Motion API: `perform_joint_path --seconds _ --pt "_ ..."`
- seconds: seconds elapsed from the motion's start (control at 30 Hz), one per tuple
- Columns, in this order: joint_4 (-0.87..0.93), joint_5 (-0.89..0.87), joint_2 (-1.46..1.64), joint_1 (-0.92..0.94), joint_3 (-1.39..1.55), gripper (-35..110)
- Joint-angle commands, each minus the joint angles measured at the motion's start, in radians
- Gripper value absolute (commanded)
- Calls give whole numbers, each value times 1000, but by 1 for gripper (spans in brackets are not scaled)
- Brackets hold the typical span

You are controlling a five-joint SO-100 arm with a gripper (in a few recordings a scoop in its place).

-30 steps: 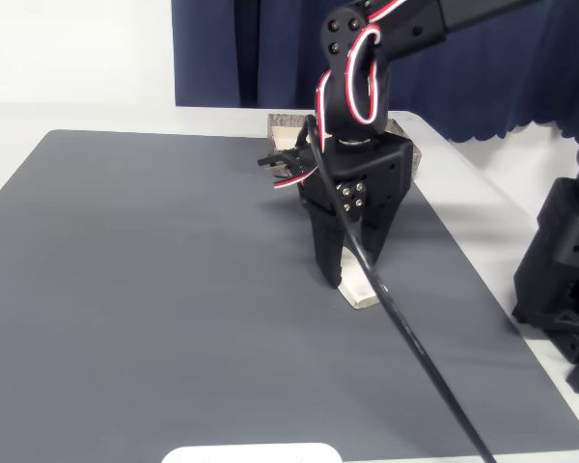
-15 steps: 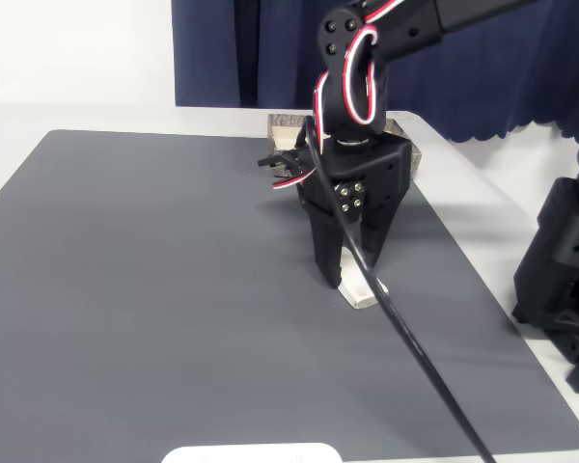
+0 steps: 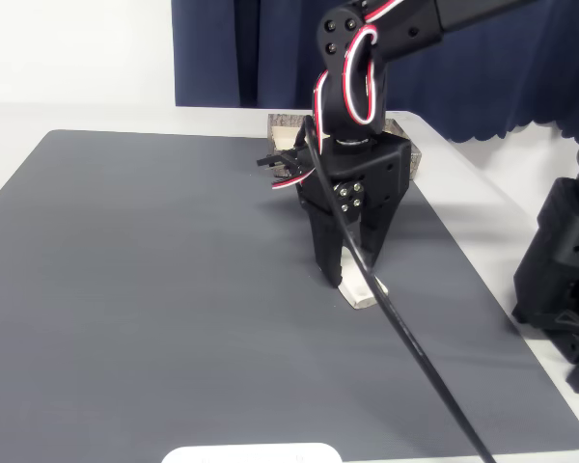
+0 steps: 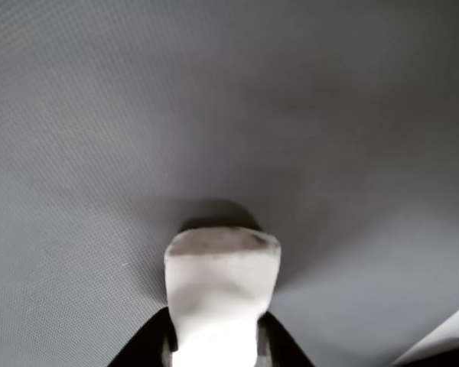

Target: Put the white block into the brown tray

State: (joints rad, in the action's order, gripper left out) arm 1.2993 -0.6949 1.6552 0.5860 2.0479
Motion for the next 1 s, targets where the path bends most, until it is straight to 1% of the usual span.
perform_joint_path --seconds 0.0,0.27,0.33,0.4,0.67,0.8,0.97 --pt "40 -3 28 -9 -28 0" --pt "55 -6 107 -26 -57 0" --pt "84 -6 121 -17 -77 0" --pt "112 6 126 -6 -112 0" --pt "127 64 170 89 -190 0" --pt "224 150 132 181 -304 0" --pt "345 328 -2 328 -538 0"
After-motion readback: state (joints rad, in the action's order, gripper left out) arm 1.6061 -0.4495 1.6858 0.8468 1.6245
